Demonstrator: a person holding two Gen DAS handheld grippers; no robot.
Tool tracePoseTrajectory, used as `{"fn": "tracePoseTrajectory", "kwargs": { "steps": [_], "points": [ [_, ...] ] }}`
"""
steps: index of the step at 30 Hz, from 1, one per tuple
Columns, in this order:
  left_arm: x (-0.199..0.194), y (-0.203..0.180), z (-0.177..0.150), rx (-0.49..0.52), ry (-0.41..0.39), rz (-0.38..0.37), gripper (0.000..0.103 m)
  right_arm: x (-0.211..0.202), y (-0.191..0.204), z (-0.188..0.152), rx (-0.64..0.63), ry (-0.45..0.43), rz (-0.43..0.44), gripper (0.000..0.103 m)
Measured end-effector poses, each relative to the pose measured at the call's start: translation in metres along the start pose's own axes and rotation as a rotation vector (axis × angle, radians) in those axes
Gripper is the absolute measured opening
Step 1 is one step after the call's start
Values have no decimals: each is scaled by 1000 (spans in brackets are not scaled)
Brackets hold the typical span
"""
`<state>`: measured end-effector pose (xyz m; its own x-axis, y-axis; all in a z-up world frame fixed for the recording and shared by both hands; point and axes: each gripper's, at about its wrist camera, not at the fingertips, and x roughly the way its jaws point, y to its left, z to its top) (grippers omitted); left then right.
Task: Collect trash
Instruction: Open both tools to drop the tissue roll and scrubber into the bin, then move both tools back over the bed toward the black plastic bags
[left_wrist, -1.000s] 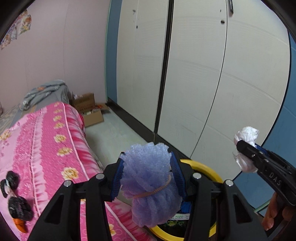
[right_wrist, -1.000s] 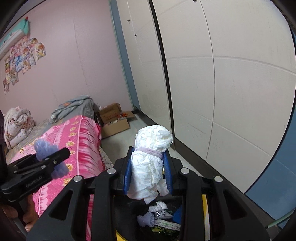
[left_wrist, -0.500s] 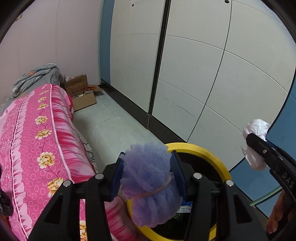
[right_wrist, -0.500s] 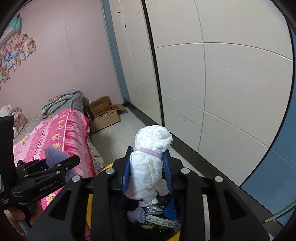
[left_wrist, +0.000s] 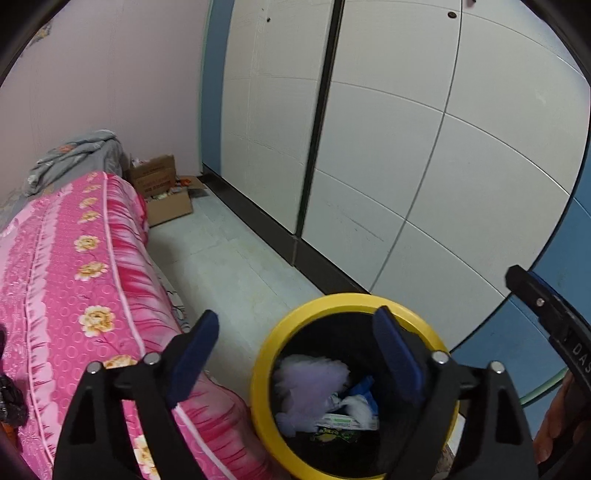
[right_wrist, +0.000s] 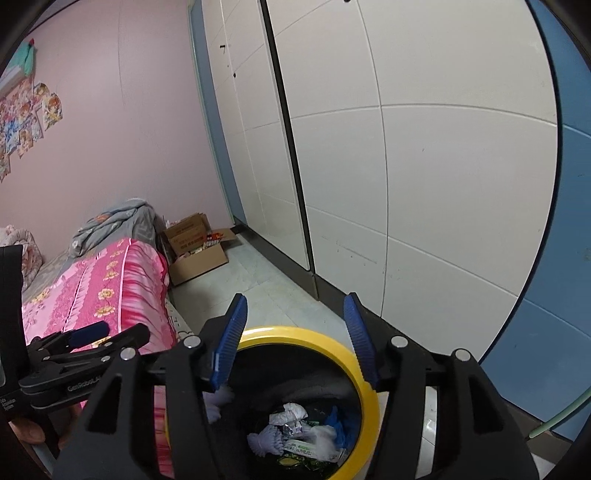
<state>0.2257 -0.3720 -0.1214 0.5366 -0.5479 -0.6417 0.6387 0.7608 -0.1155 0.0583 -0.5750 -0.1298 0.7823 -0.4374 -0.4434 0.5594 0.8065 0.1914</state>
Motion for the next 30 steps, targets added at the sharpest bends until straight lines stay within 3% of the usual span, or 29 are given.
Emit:
{"fn": "tracePoseTrajectory", "kwargs": {
  "steps": [9,15,24,30],
  "points": [
    [-33,34,4,-49,-52,76,89,-29,7,14,0,-63,51,58],
    [-67,72,2,-85,-95,163,89,-39,34,25,-19,-49,163,62],
    [-122,146,-14,-172,-144,296,89,-45,107,28,-119,22,356,68],
    [-164,219,-27,-258,-170,423,89,-38,179,16,-195,109,530,68]
  ]
}}
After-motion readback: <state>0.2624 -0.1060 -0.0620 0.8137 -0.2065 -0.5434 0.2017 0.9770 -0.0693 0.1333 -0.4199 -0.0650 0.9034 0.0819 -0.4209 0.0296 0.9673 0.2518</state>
